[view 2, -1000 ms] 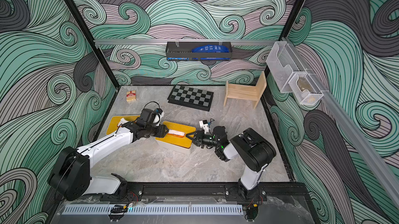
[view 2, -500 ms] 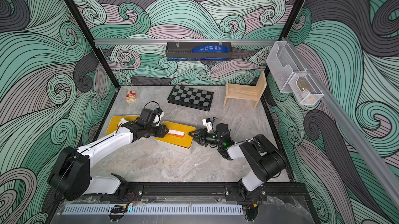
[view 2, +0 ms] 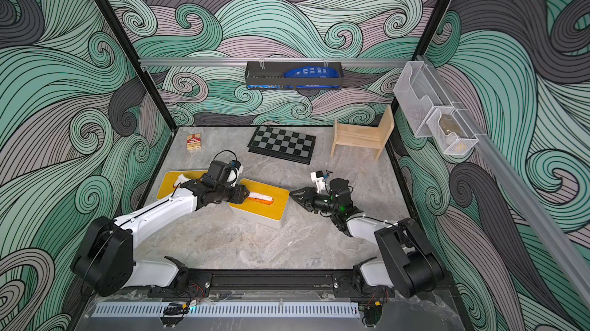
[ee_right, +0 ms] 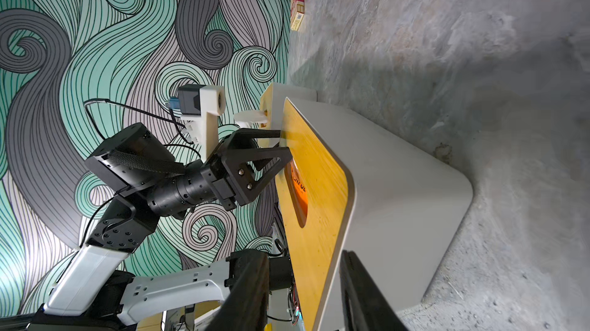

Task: Put the tissue paper into the tissue box
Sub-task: Close the box lid on the tissue box.

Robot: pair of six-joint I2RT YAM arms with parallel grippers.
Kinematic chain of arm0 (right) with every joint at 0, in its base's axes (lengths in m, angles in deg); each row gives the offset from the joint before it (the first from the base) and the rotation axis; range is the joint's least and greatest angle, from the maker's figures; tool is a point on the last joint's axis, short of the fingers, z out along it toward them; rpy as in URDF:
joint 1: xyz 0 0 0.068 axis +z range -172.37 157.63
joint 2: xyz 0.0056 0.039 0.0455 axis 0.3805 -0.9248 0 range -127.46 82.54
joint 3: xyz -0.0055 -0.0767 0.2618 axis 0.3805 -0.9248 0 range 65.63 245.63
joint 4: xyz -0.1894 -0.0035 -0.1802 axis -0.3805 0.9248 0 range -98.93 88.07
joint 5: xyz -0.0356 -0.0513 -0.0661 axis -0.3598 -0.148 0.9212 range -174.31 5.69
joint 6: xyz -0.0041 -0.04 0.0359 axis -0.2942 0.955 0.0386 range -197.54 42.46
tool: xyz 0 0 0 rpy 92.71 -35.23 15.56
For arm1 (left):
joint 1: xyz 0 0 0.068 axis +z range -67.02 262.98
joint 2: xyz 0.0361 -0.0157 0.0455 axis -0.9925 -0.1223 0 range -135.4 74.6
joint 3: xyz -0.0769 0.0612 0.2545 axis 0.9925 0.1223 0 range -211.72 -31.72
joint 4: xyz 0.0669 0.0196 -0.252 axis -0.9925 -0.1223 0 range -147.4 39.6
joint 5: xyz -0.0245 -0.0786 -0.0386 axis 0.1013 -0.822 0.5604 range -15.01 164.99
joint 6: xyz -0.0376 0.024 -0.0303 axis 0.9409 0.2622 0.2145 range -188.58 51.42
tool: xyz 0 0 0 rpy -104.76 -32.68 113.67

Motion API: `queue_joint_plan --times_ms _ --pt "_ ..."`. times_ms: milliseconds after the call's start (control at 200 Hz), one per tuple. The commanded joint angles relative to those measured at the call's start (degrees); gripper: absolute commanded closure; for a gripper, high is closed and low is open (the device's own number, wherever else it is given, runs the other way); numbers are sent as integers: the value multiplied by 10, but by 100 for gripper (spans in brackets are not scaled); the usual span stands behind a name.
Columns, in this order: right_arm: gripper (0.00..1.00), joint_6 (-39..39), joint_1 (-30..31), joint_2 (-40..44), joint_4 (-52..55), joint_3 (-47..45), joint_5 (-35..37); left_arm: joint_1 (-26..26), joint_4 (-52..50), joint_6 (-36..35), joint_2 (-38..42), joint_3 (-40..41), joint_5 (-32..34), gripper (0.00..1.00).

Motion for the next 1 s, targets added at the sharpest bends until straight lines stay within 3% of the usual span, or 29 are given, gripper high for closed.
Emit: queue_joint_plan --times_ms 0,295,620,996 --pt "57 60 -2 9 73 9 9 0 -13 -2 -9 -19 -8 54" --pt "46 174 12 28 210 65 87 -1 -9 -5 -10 -21 -18 54" --pt "31 205 57 -3 246 106 128 -1 -10 -7 -14 -22 -20 54" --pt "28 215 64 -32 251 83 157 -1 -11 -9 -14 -20 -22 54"
